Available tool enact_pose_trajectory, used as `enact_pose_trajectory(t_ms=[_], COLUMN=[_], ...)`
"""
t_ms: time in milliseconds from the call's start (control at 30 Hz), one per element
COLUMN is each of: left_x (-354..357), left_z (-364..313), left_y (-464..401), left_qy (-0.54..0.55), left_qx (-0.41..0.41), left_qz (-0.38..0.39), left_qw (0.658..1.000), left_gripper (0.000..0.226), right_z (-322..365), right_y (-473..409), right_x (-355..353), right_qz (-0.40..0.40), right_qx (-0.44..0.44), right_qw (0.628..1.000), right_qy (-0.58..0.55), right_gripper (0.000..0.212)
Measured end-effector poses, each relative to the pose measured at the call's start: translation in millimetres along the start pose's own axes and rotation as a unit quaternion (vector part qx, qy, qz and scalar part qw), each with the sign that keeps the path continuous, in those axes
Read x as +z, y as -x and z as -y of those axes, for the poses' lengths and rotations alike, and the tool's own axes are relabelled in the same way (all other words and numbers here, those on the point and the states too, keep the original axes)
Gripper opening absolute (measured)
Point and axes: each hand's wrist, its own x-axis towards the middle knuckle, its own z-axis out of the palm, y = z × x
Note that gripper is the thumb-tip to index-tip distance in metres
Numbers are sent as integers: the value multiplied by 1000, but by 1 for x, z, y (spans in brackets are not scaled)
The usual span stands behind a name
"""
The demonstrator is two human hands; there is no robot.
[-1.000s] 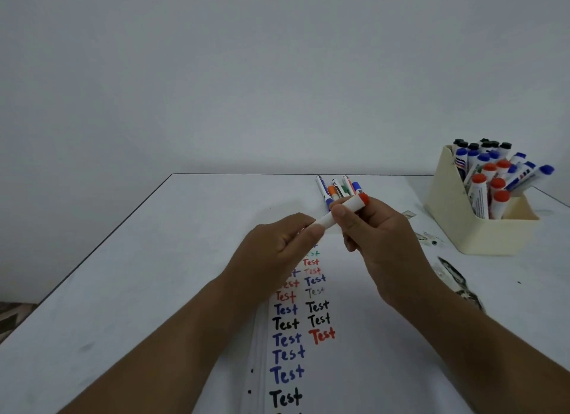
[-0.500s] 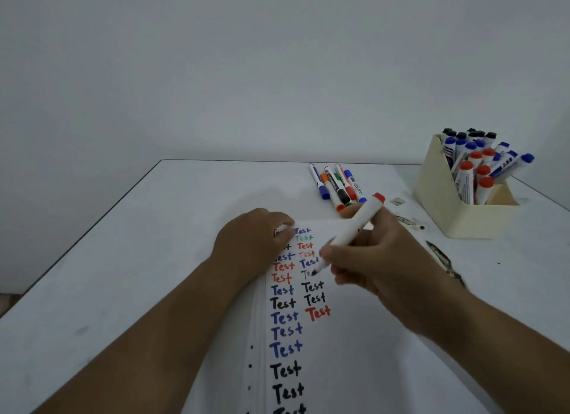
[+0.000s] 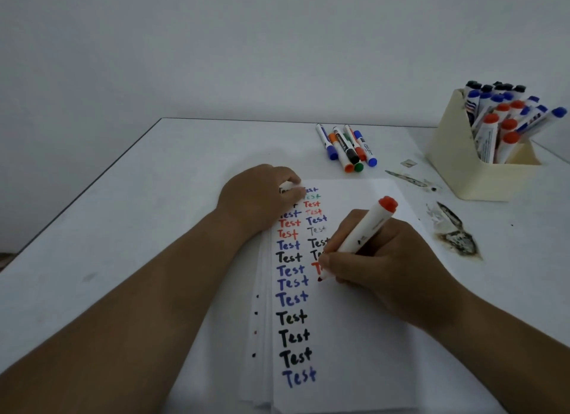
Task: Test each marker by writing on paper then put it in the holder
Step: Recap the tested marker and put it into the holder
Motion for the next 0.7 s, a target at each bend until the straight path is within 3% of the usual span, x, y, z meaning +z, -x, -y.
enact_pose_trajectory(t_ms=[233,400,700], left_x=[0,-1,-3], left_z=[-1,-2,-5], left_y=[0,0,2], left_qy=[-3,-5,0], left_qx=[-3,-1,-1], left_qz=[2,3,4], left_qw=[1000,1000,1000], left_gripper=[38,38,38], right_z=[0,-1,-5], right_y=[-1,-1,-2], right_x=[1,3,4], right_qz=[24,10,-14], right_qx=[-22,-32,-58], right_qw=[999,999,997], right_qy=[34,29,44], right_gripper=[16,8,10])
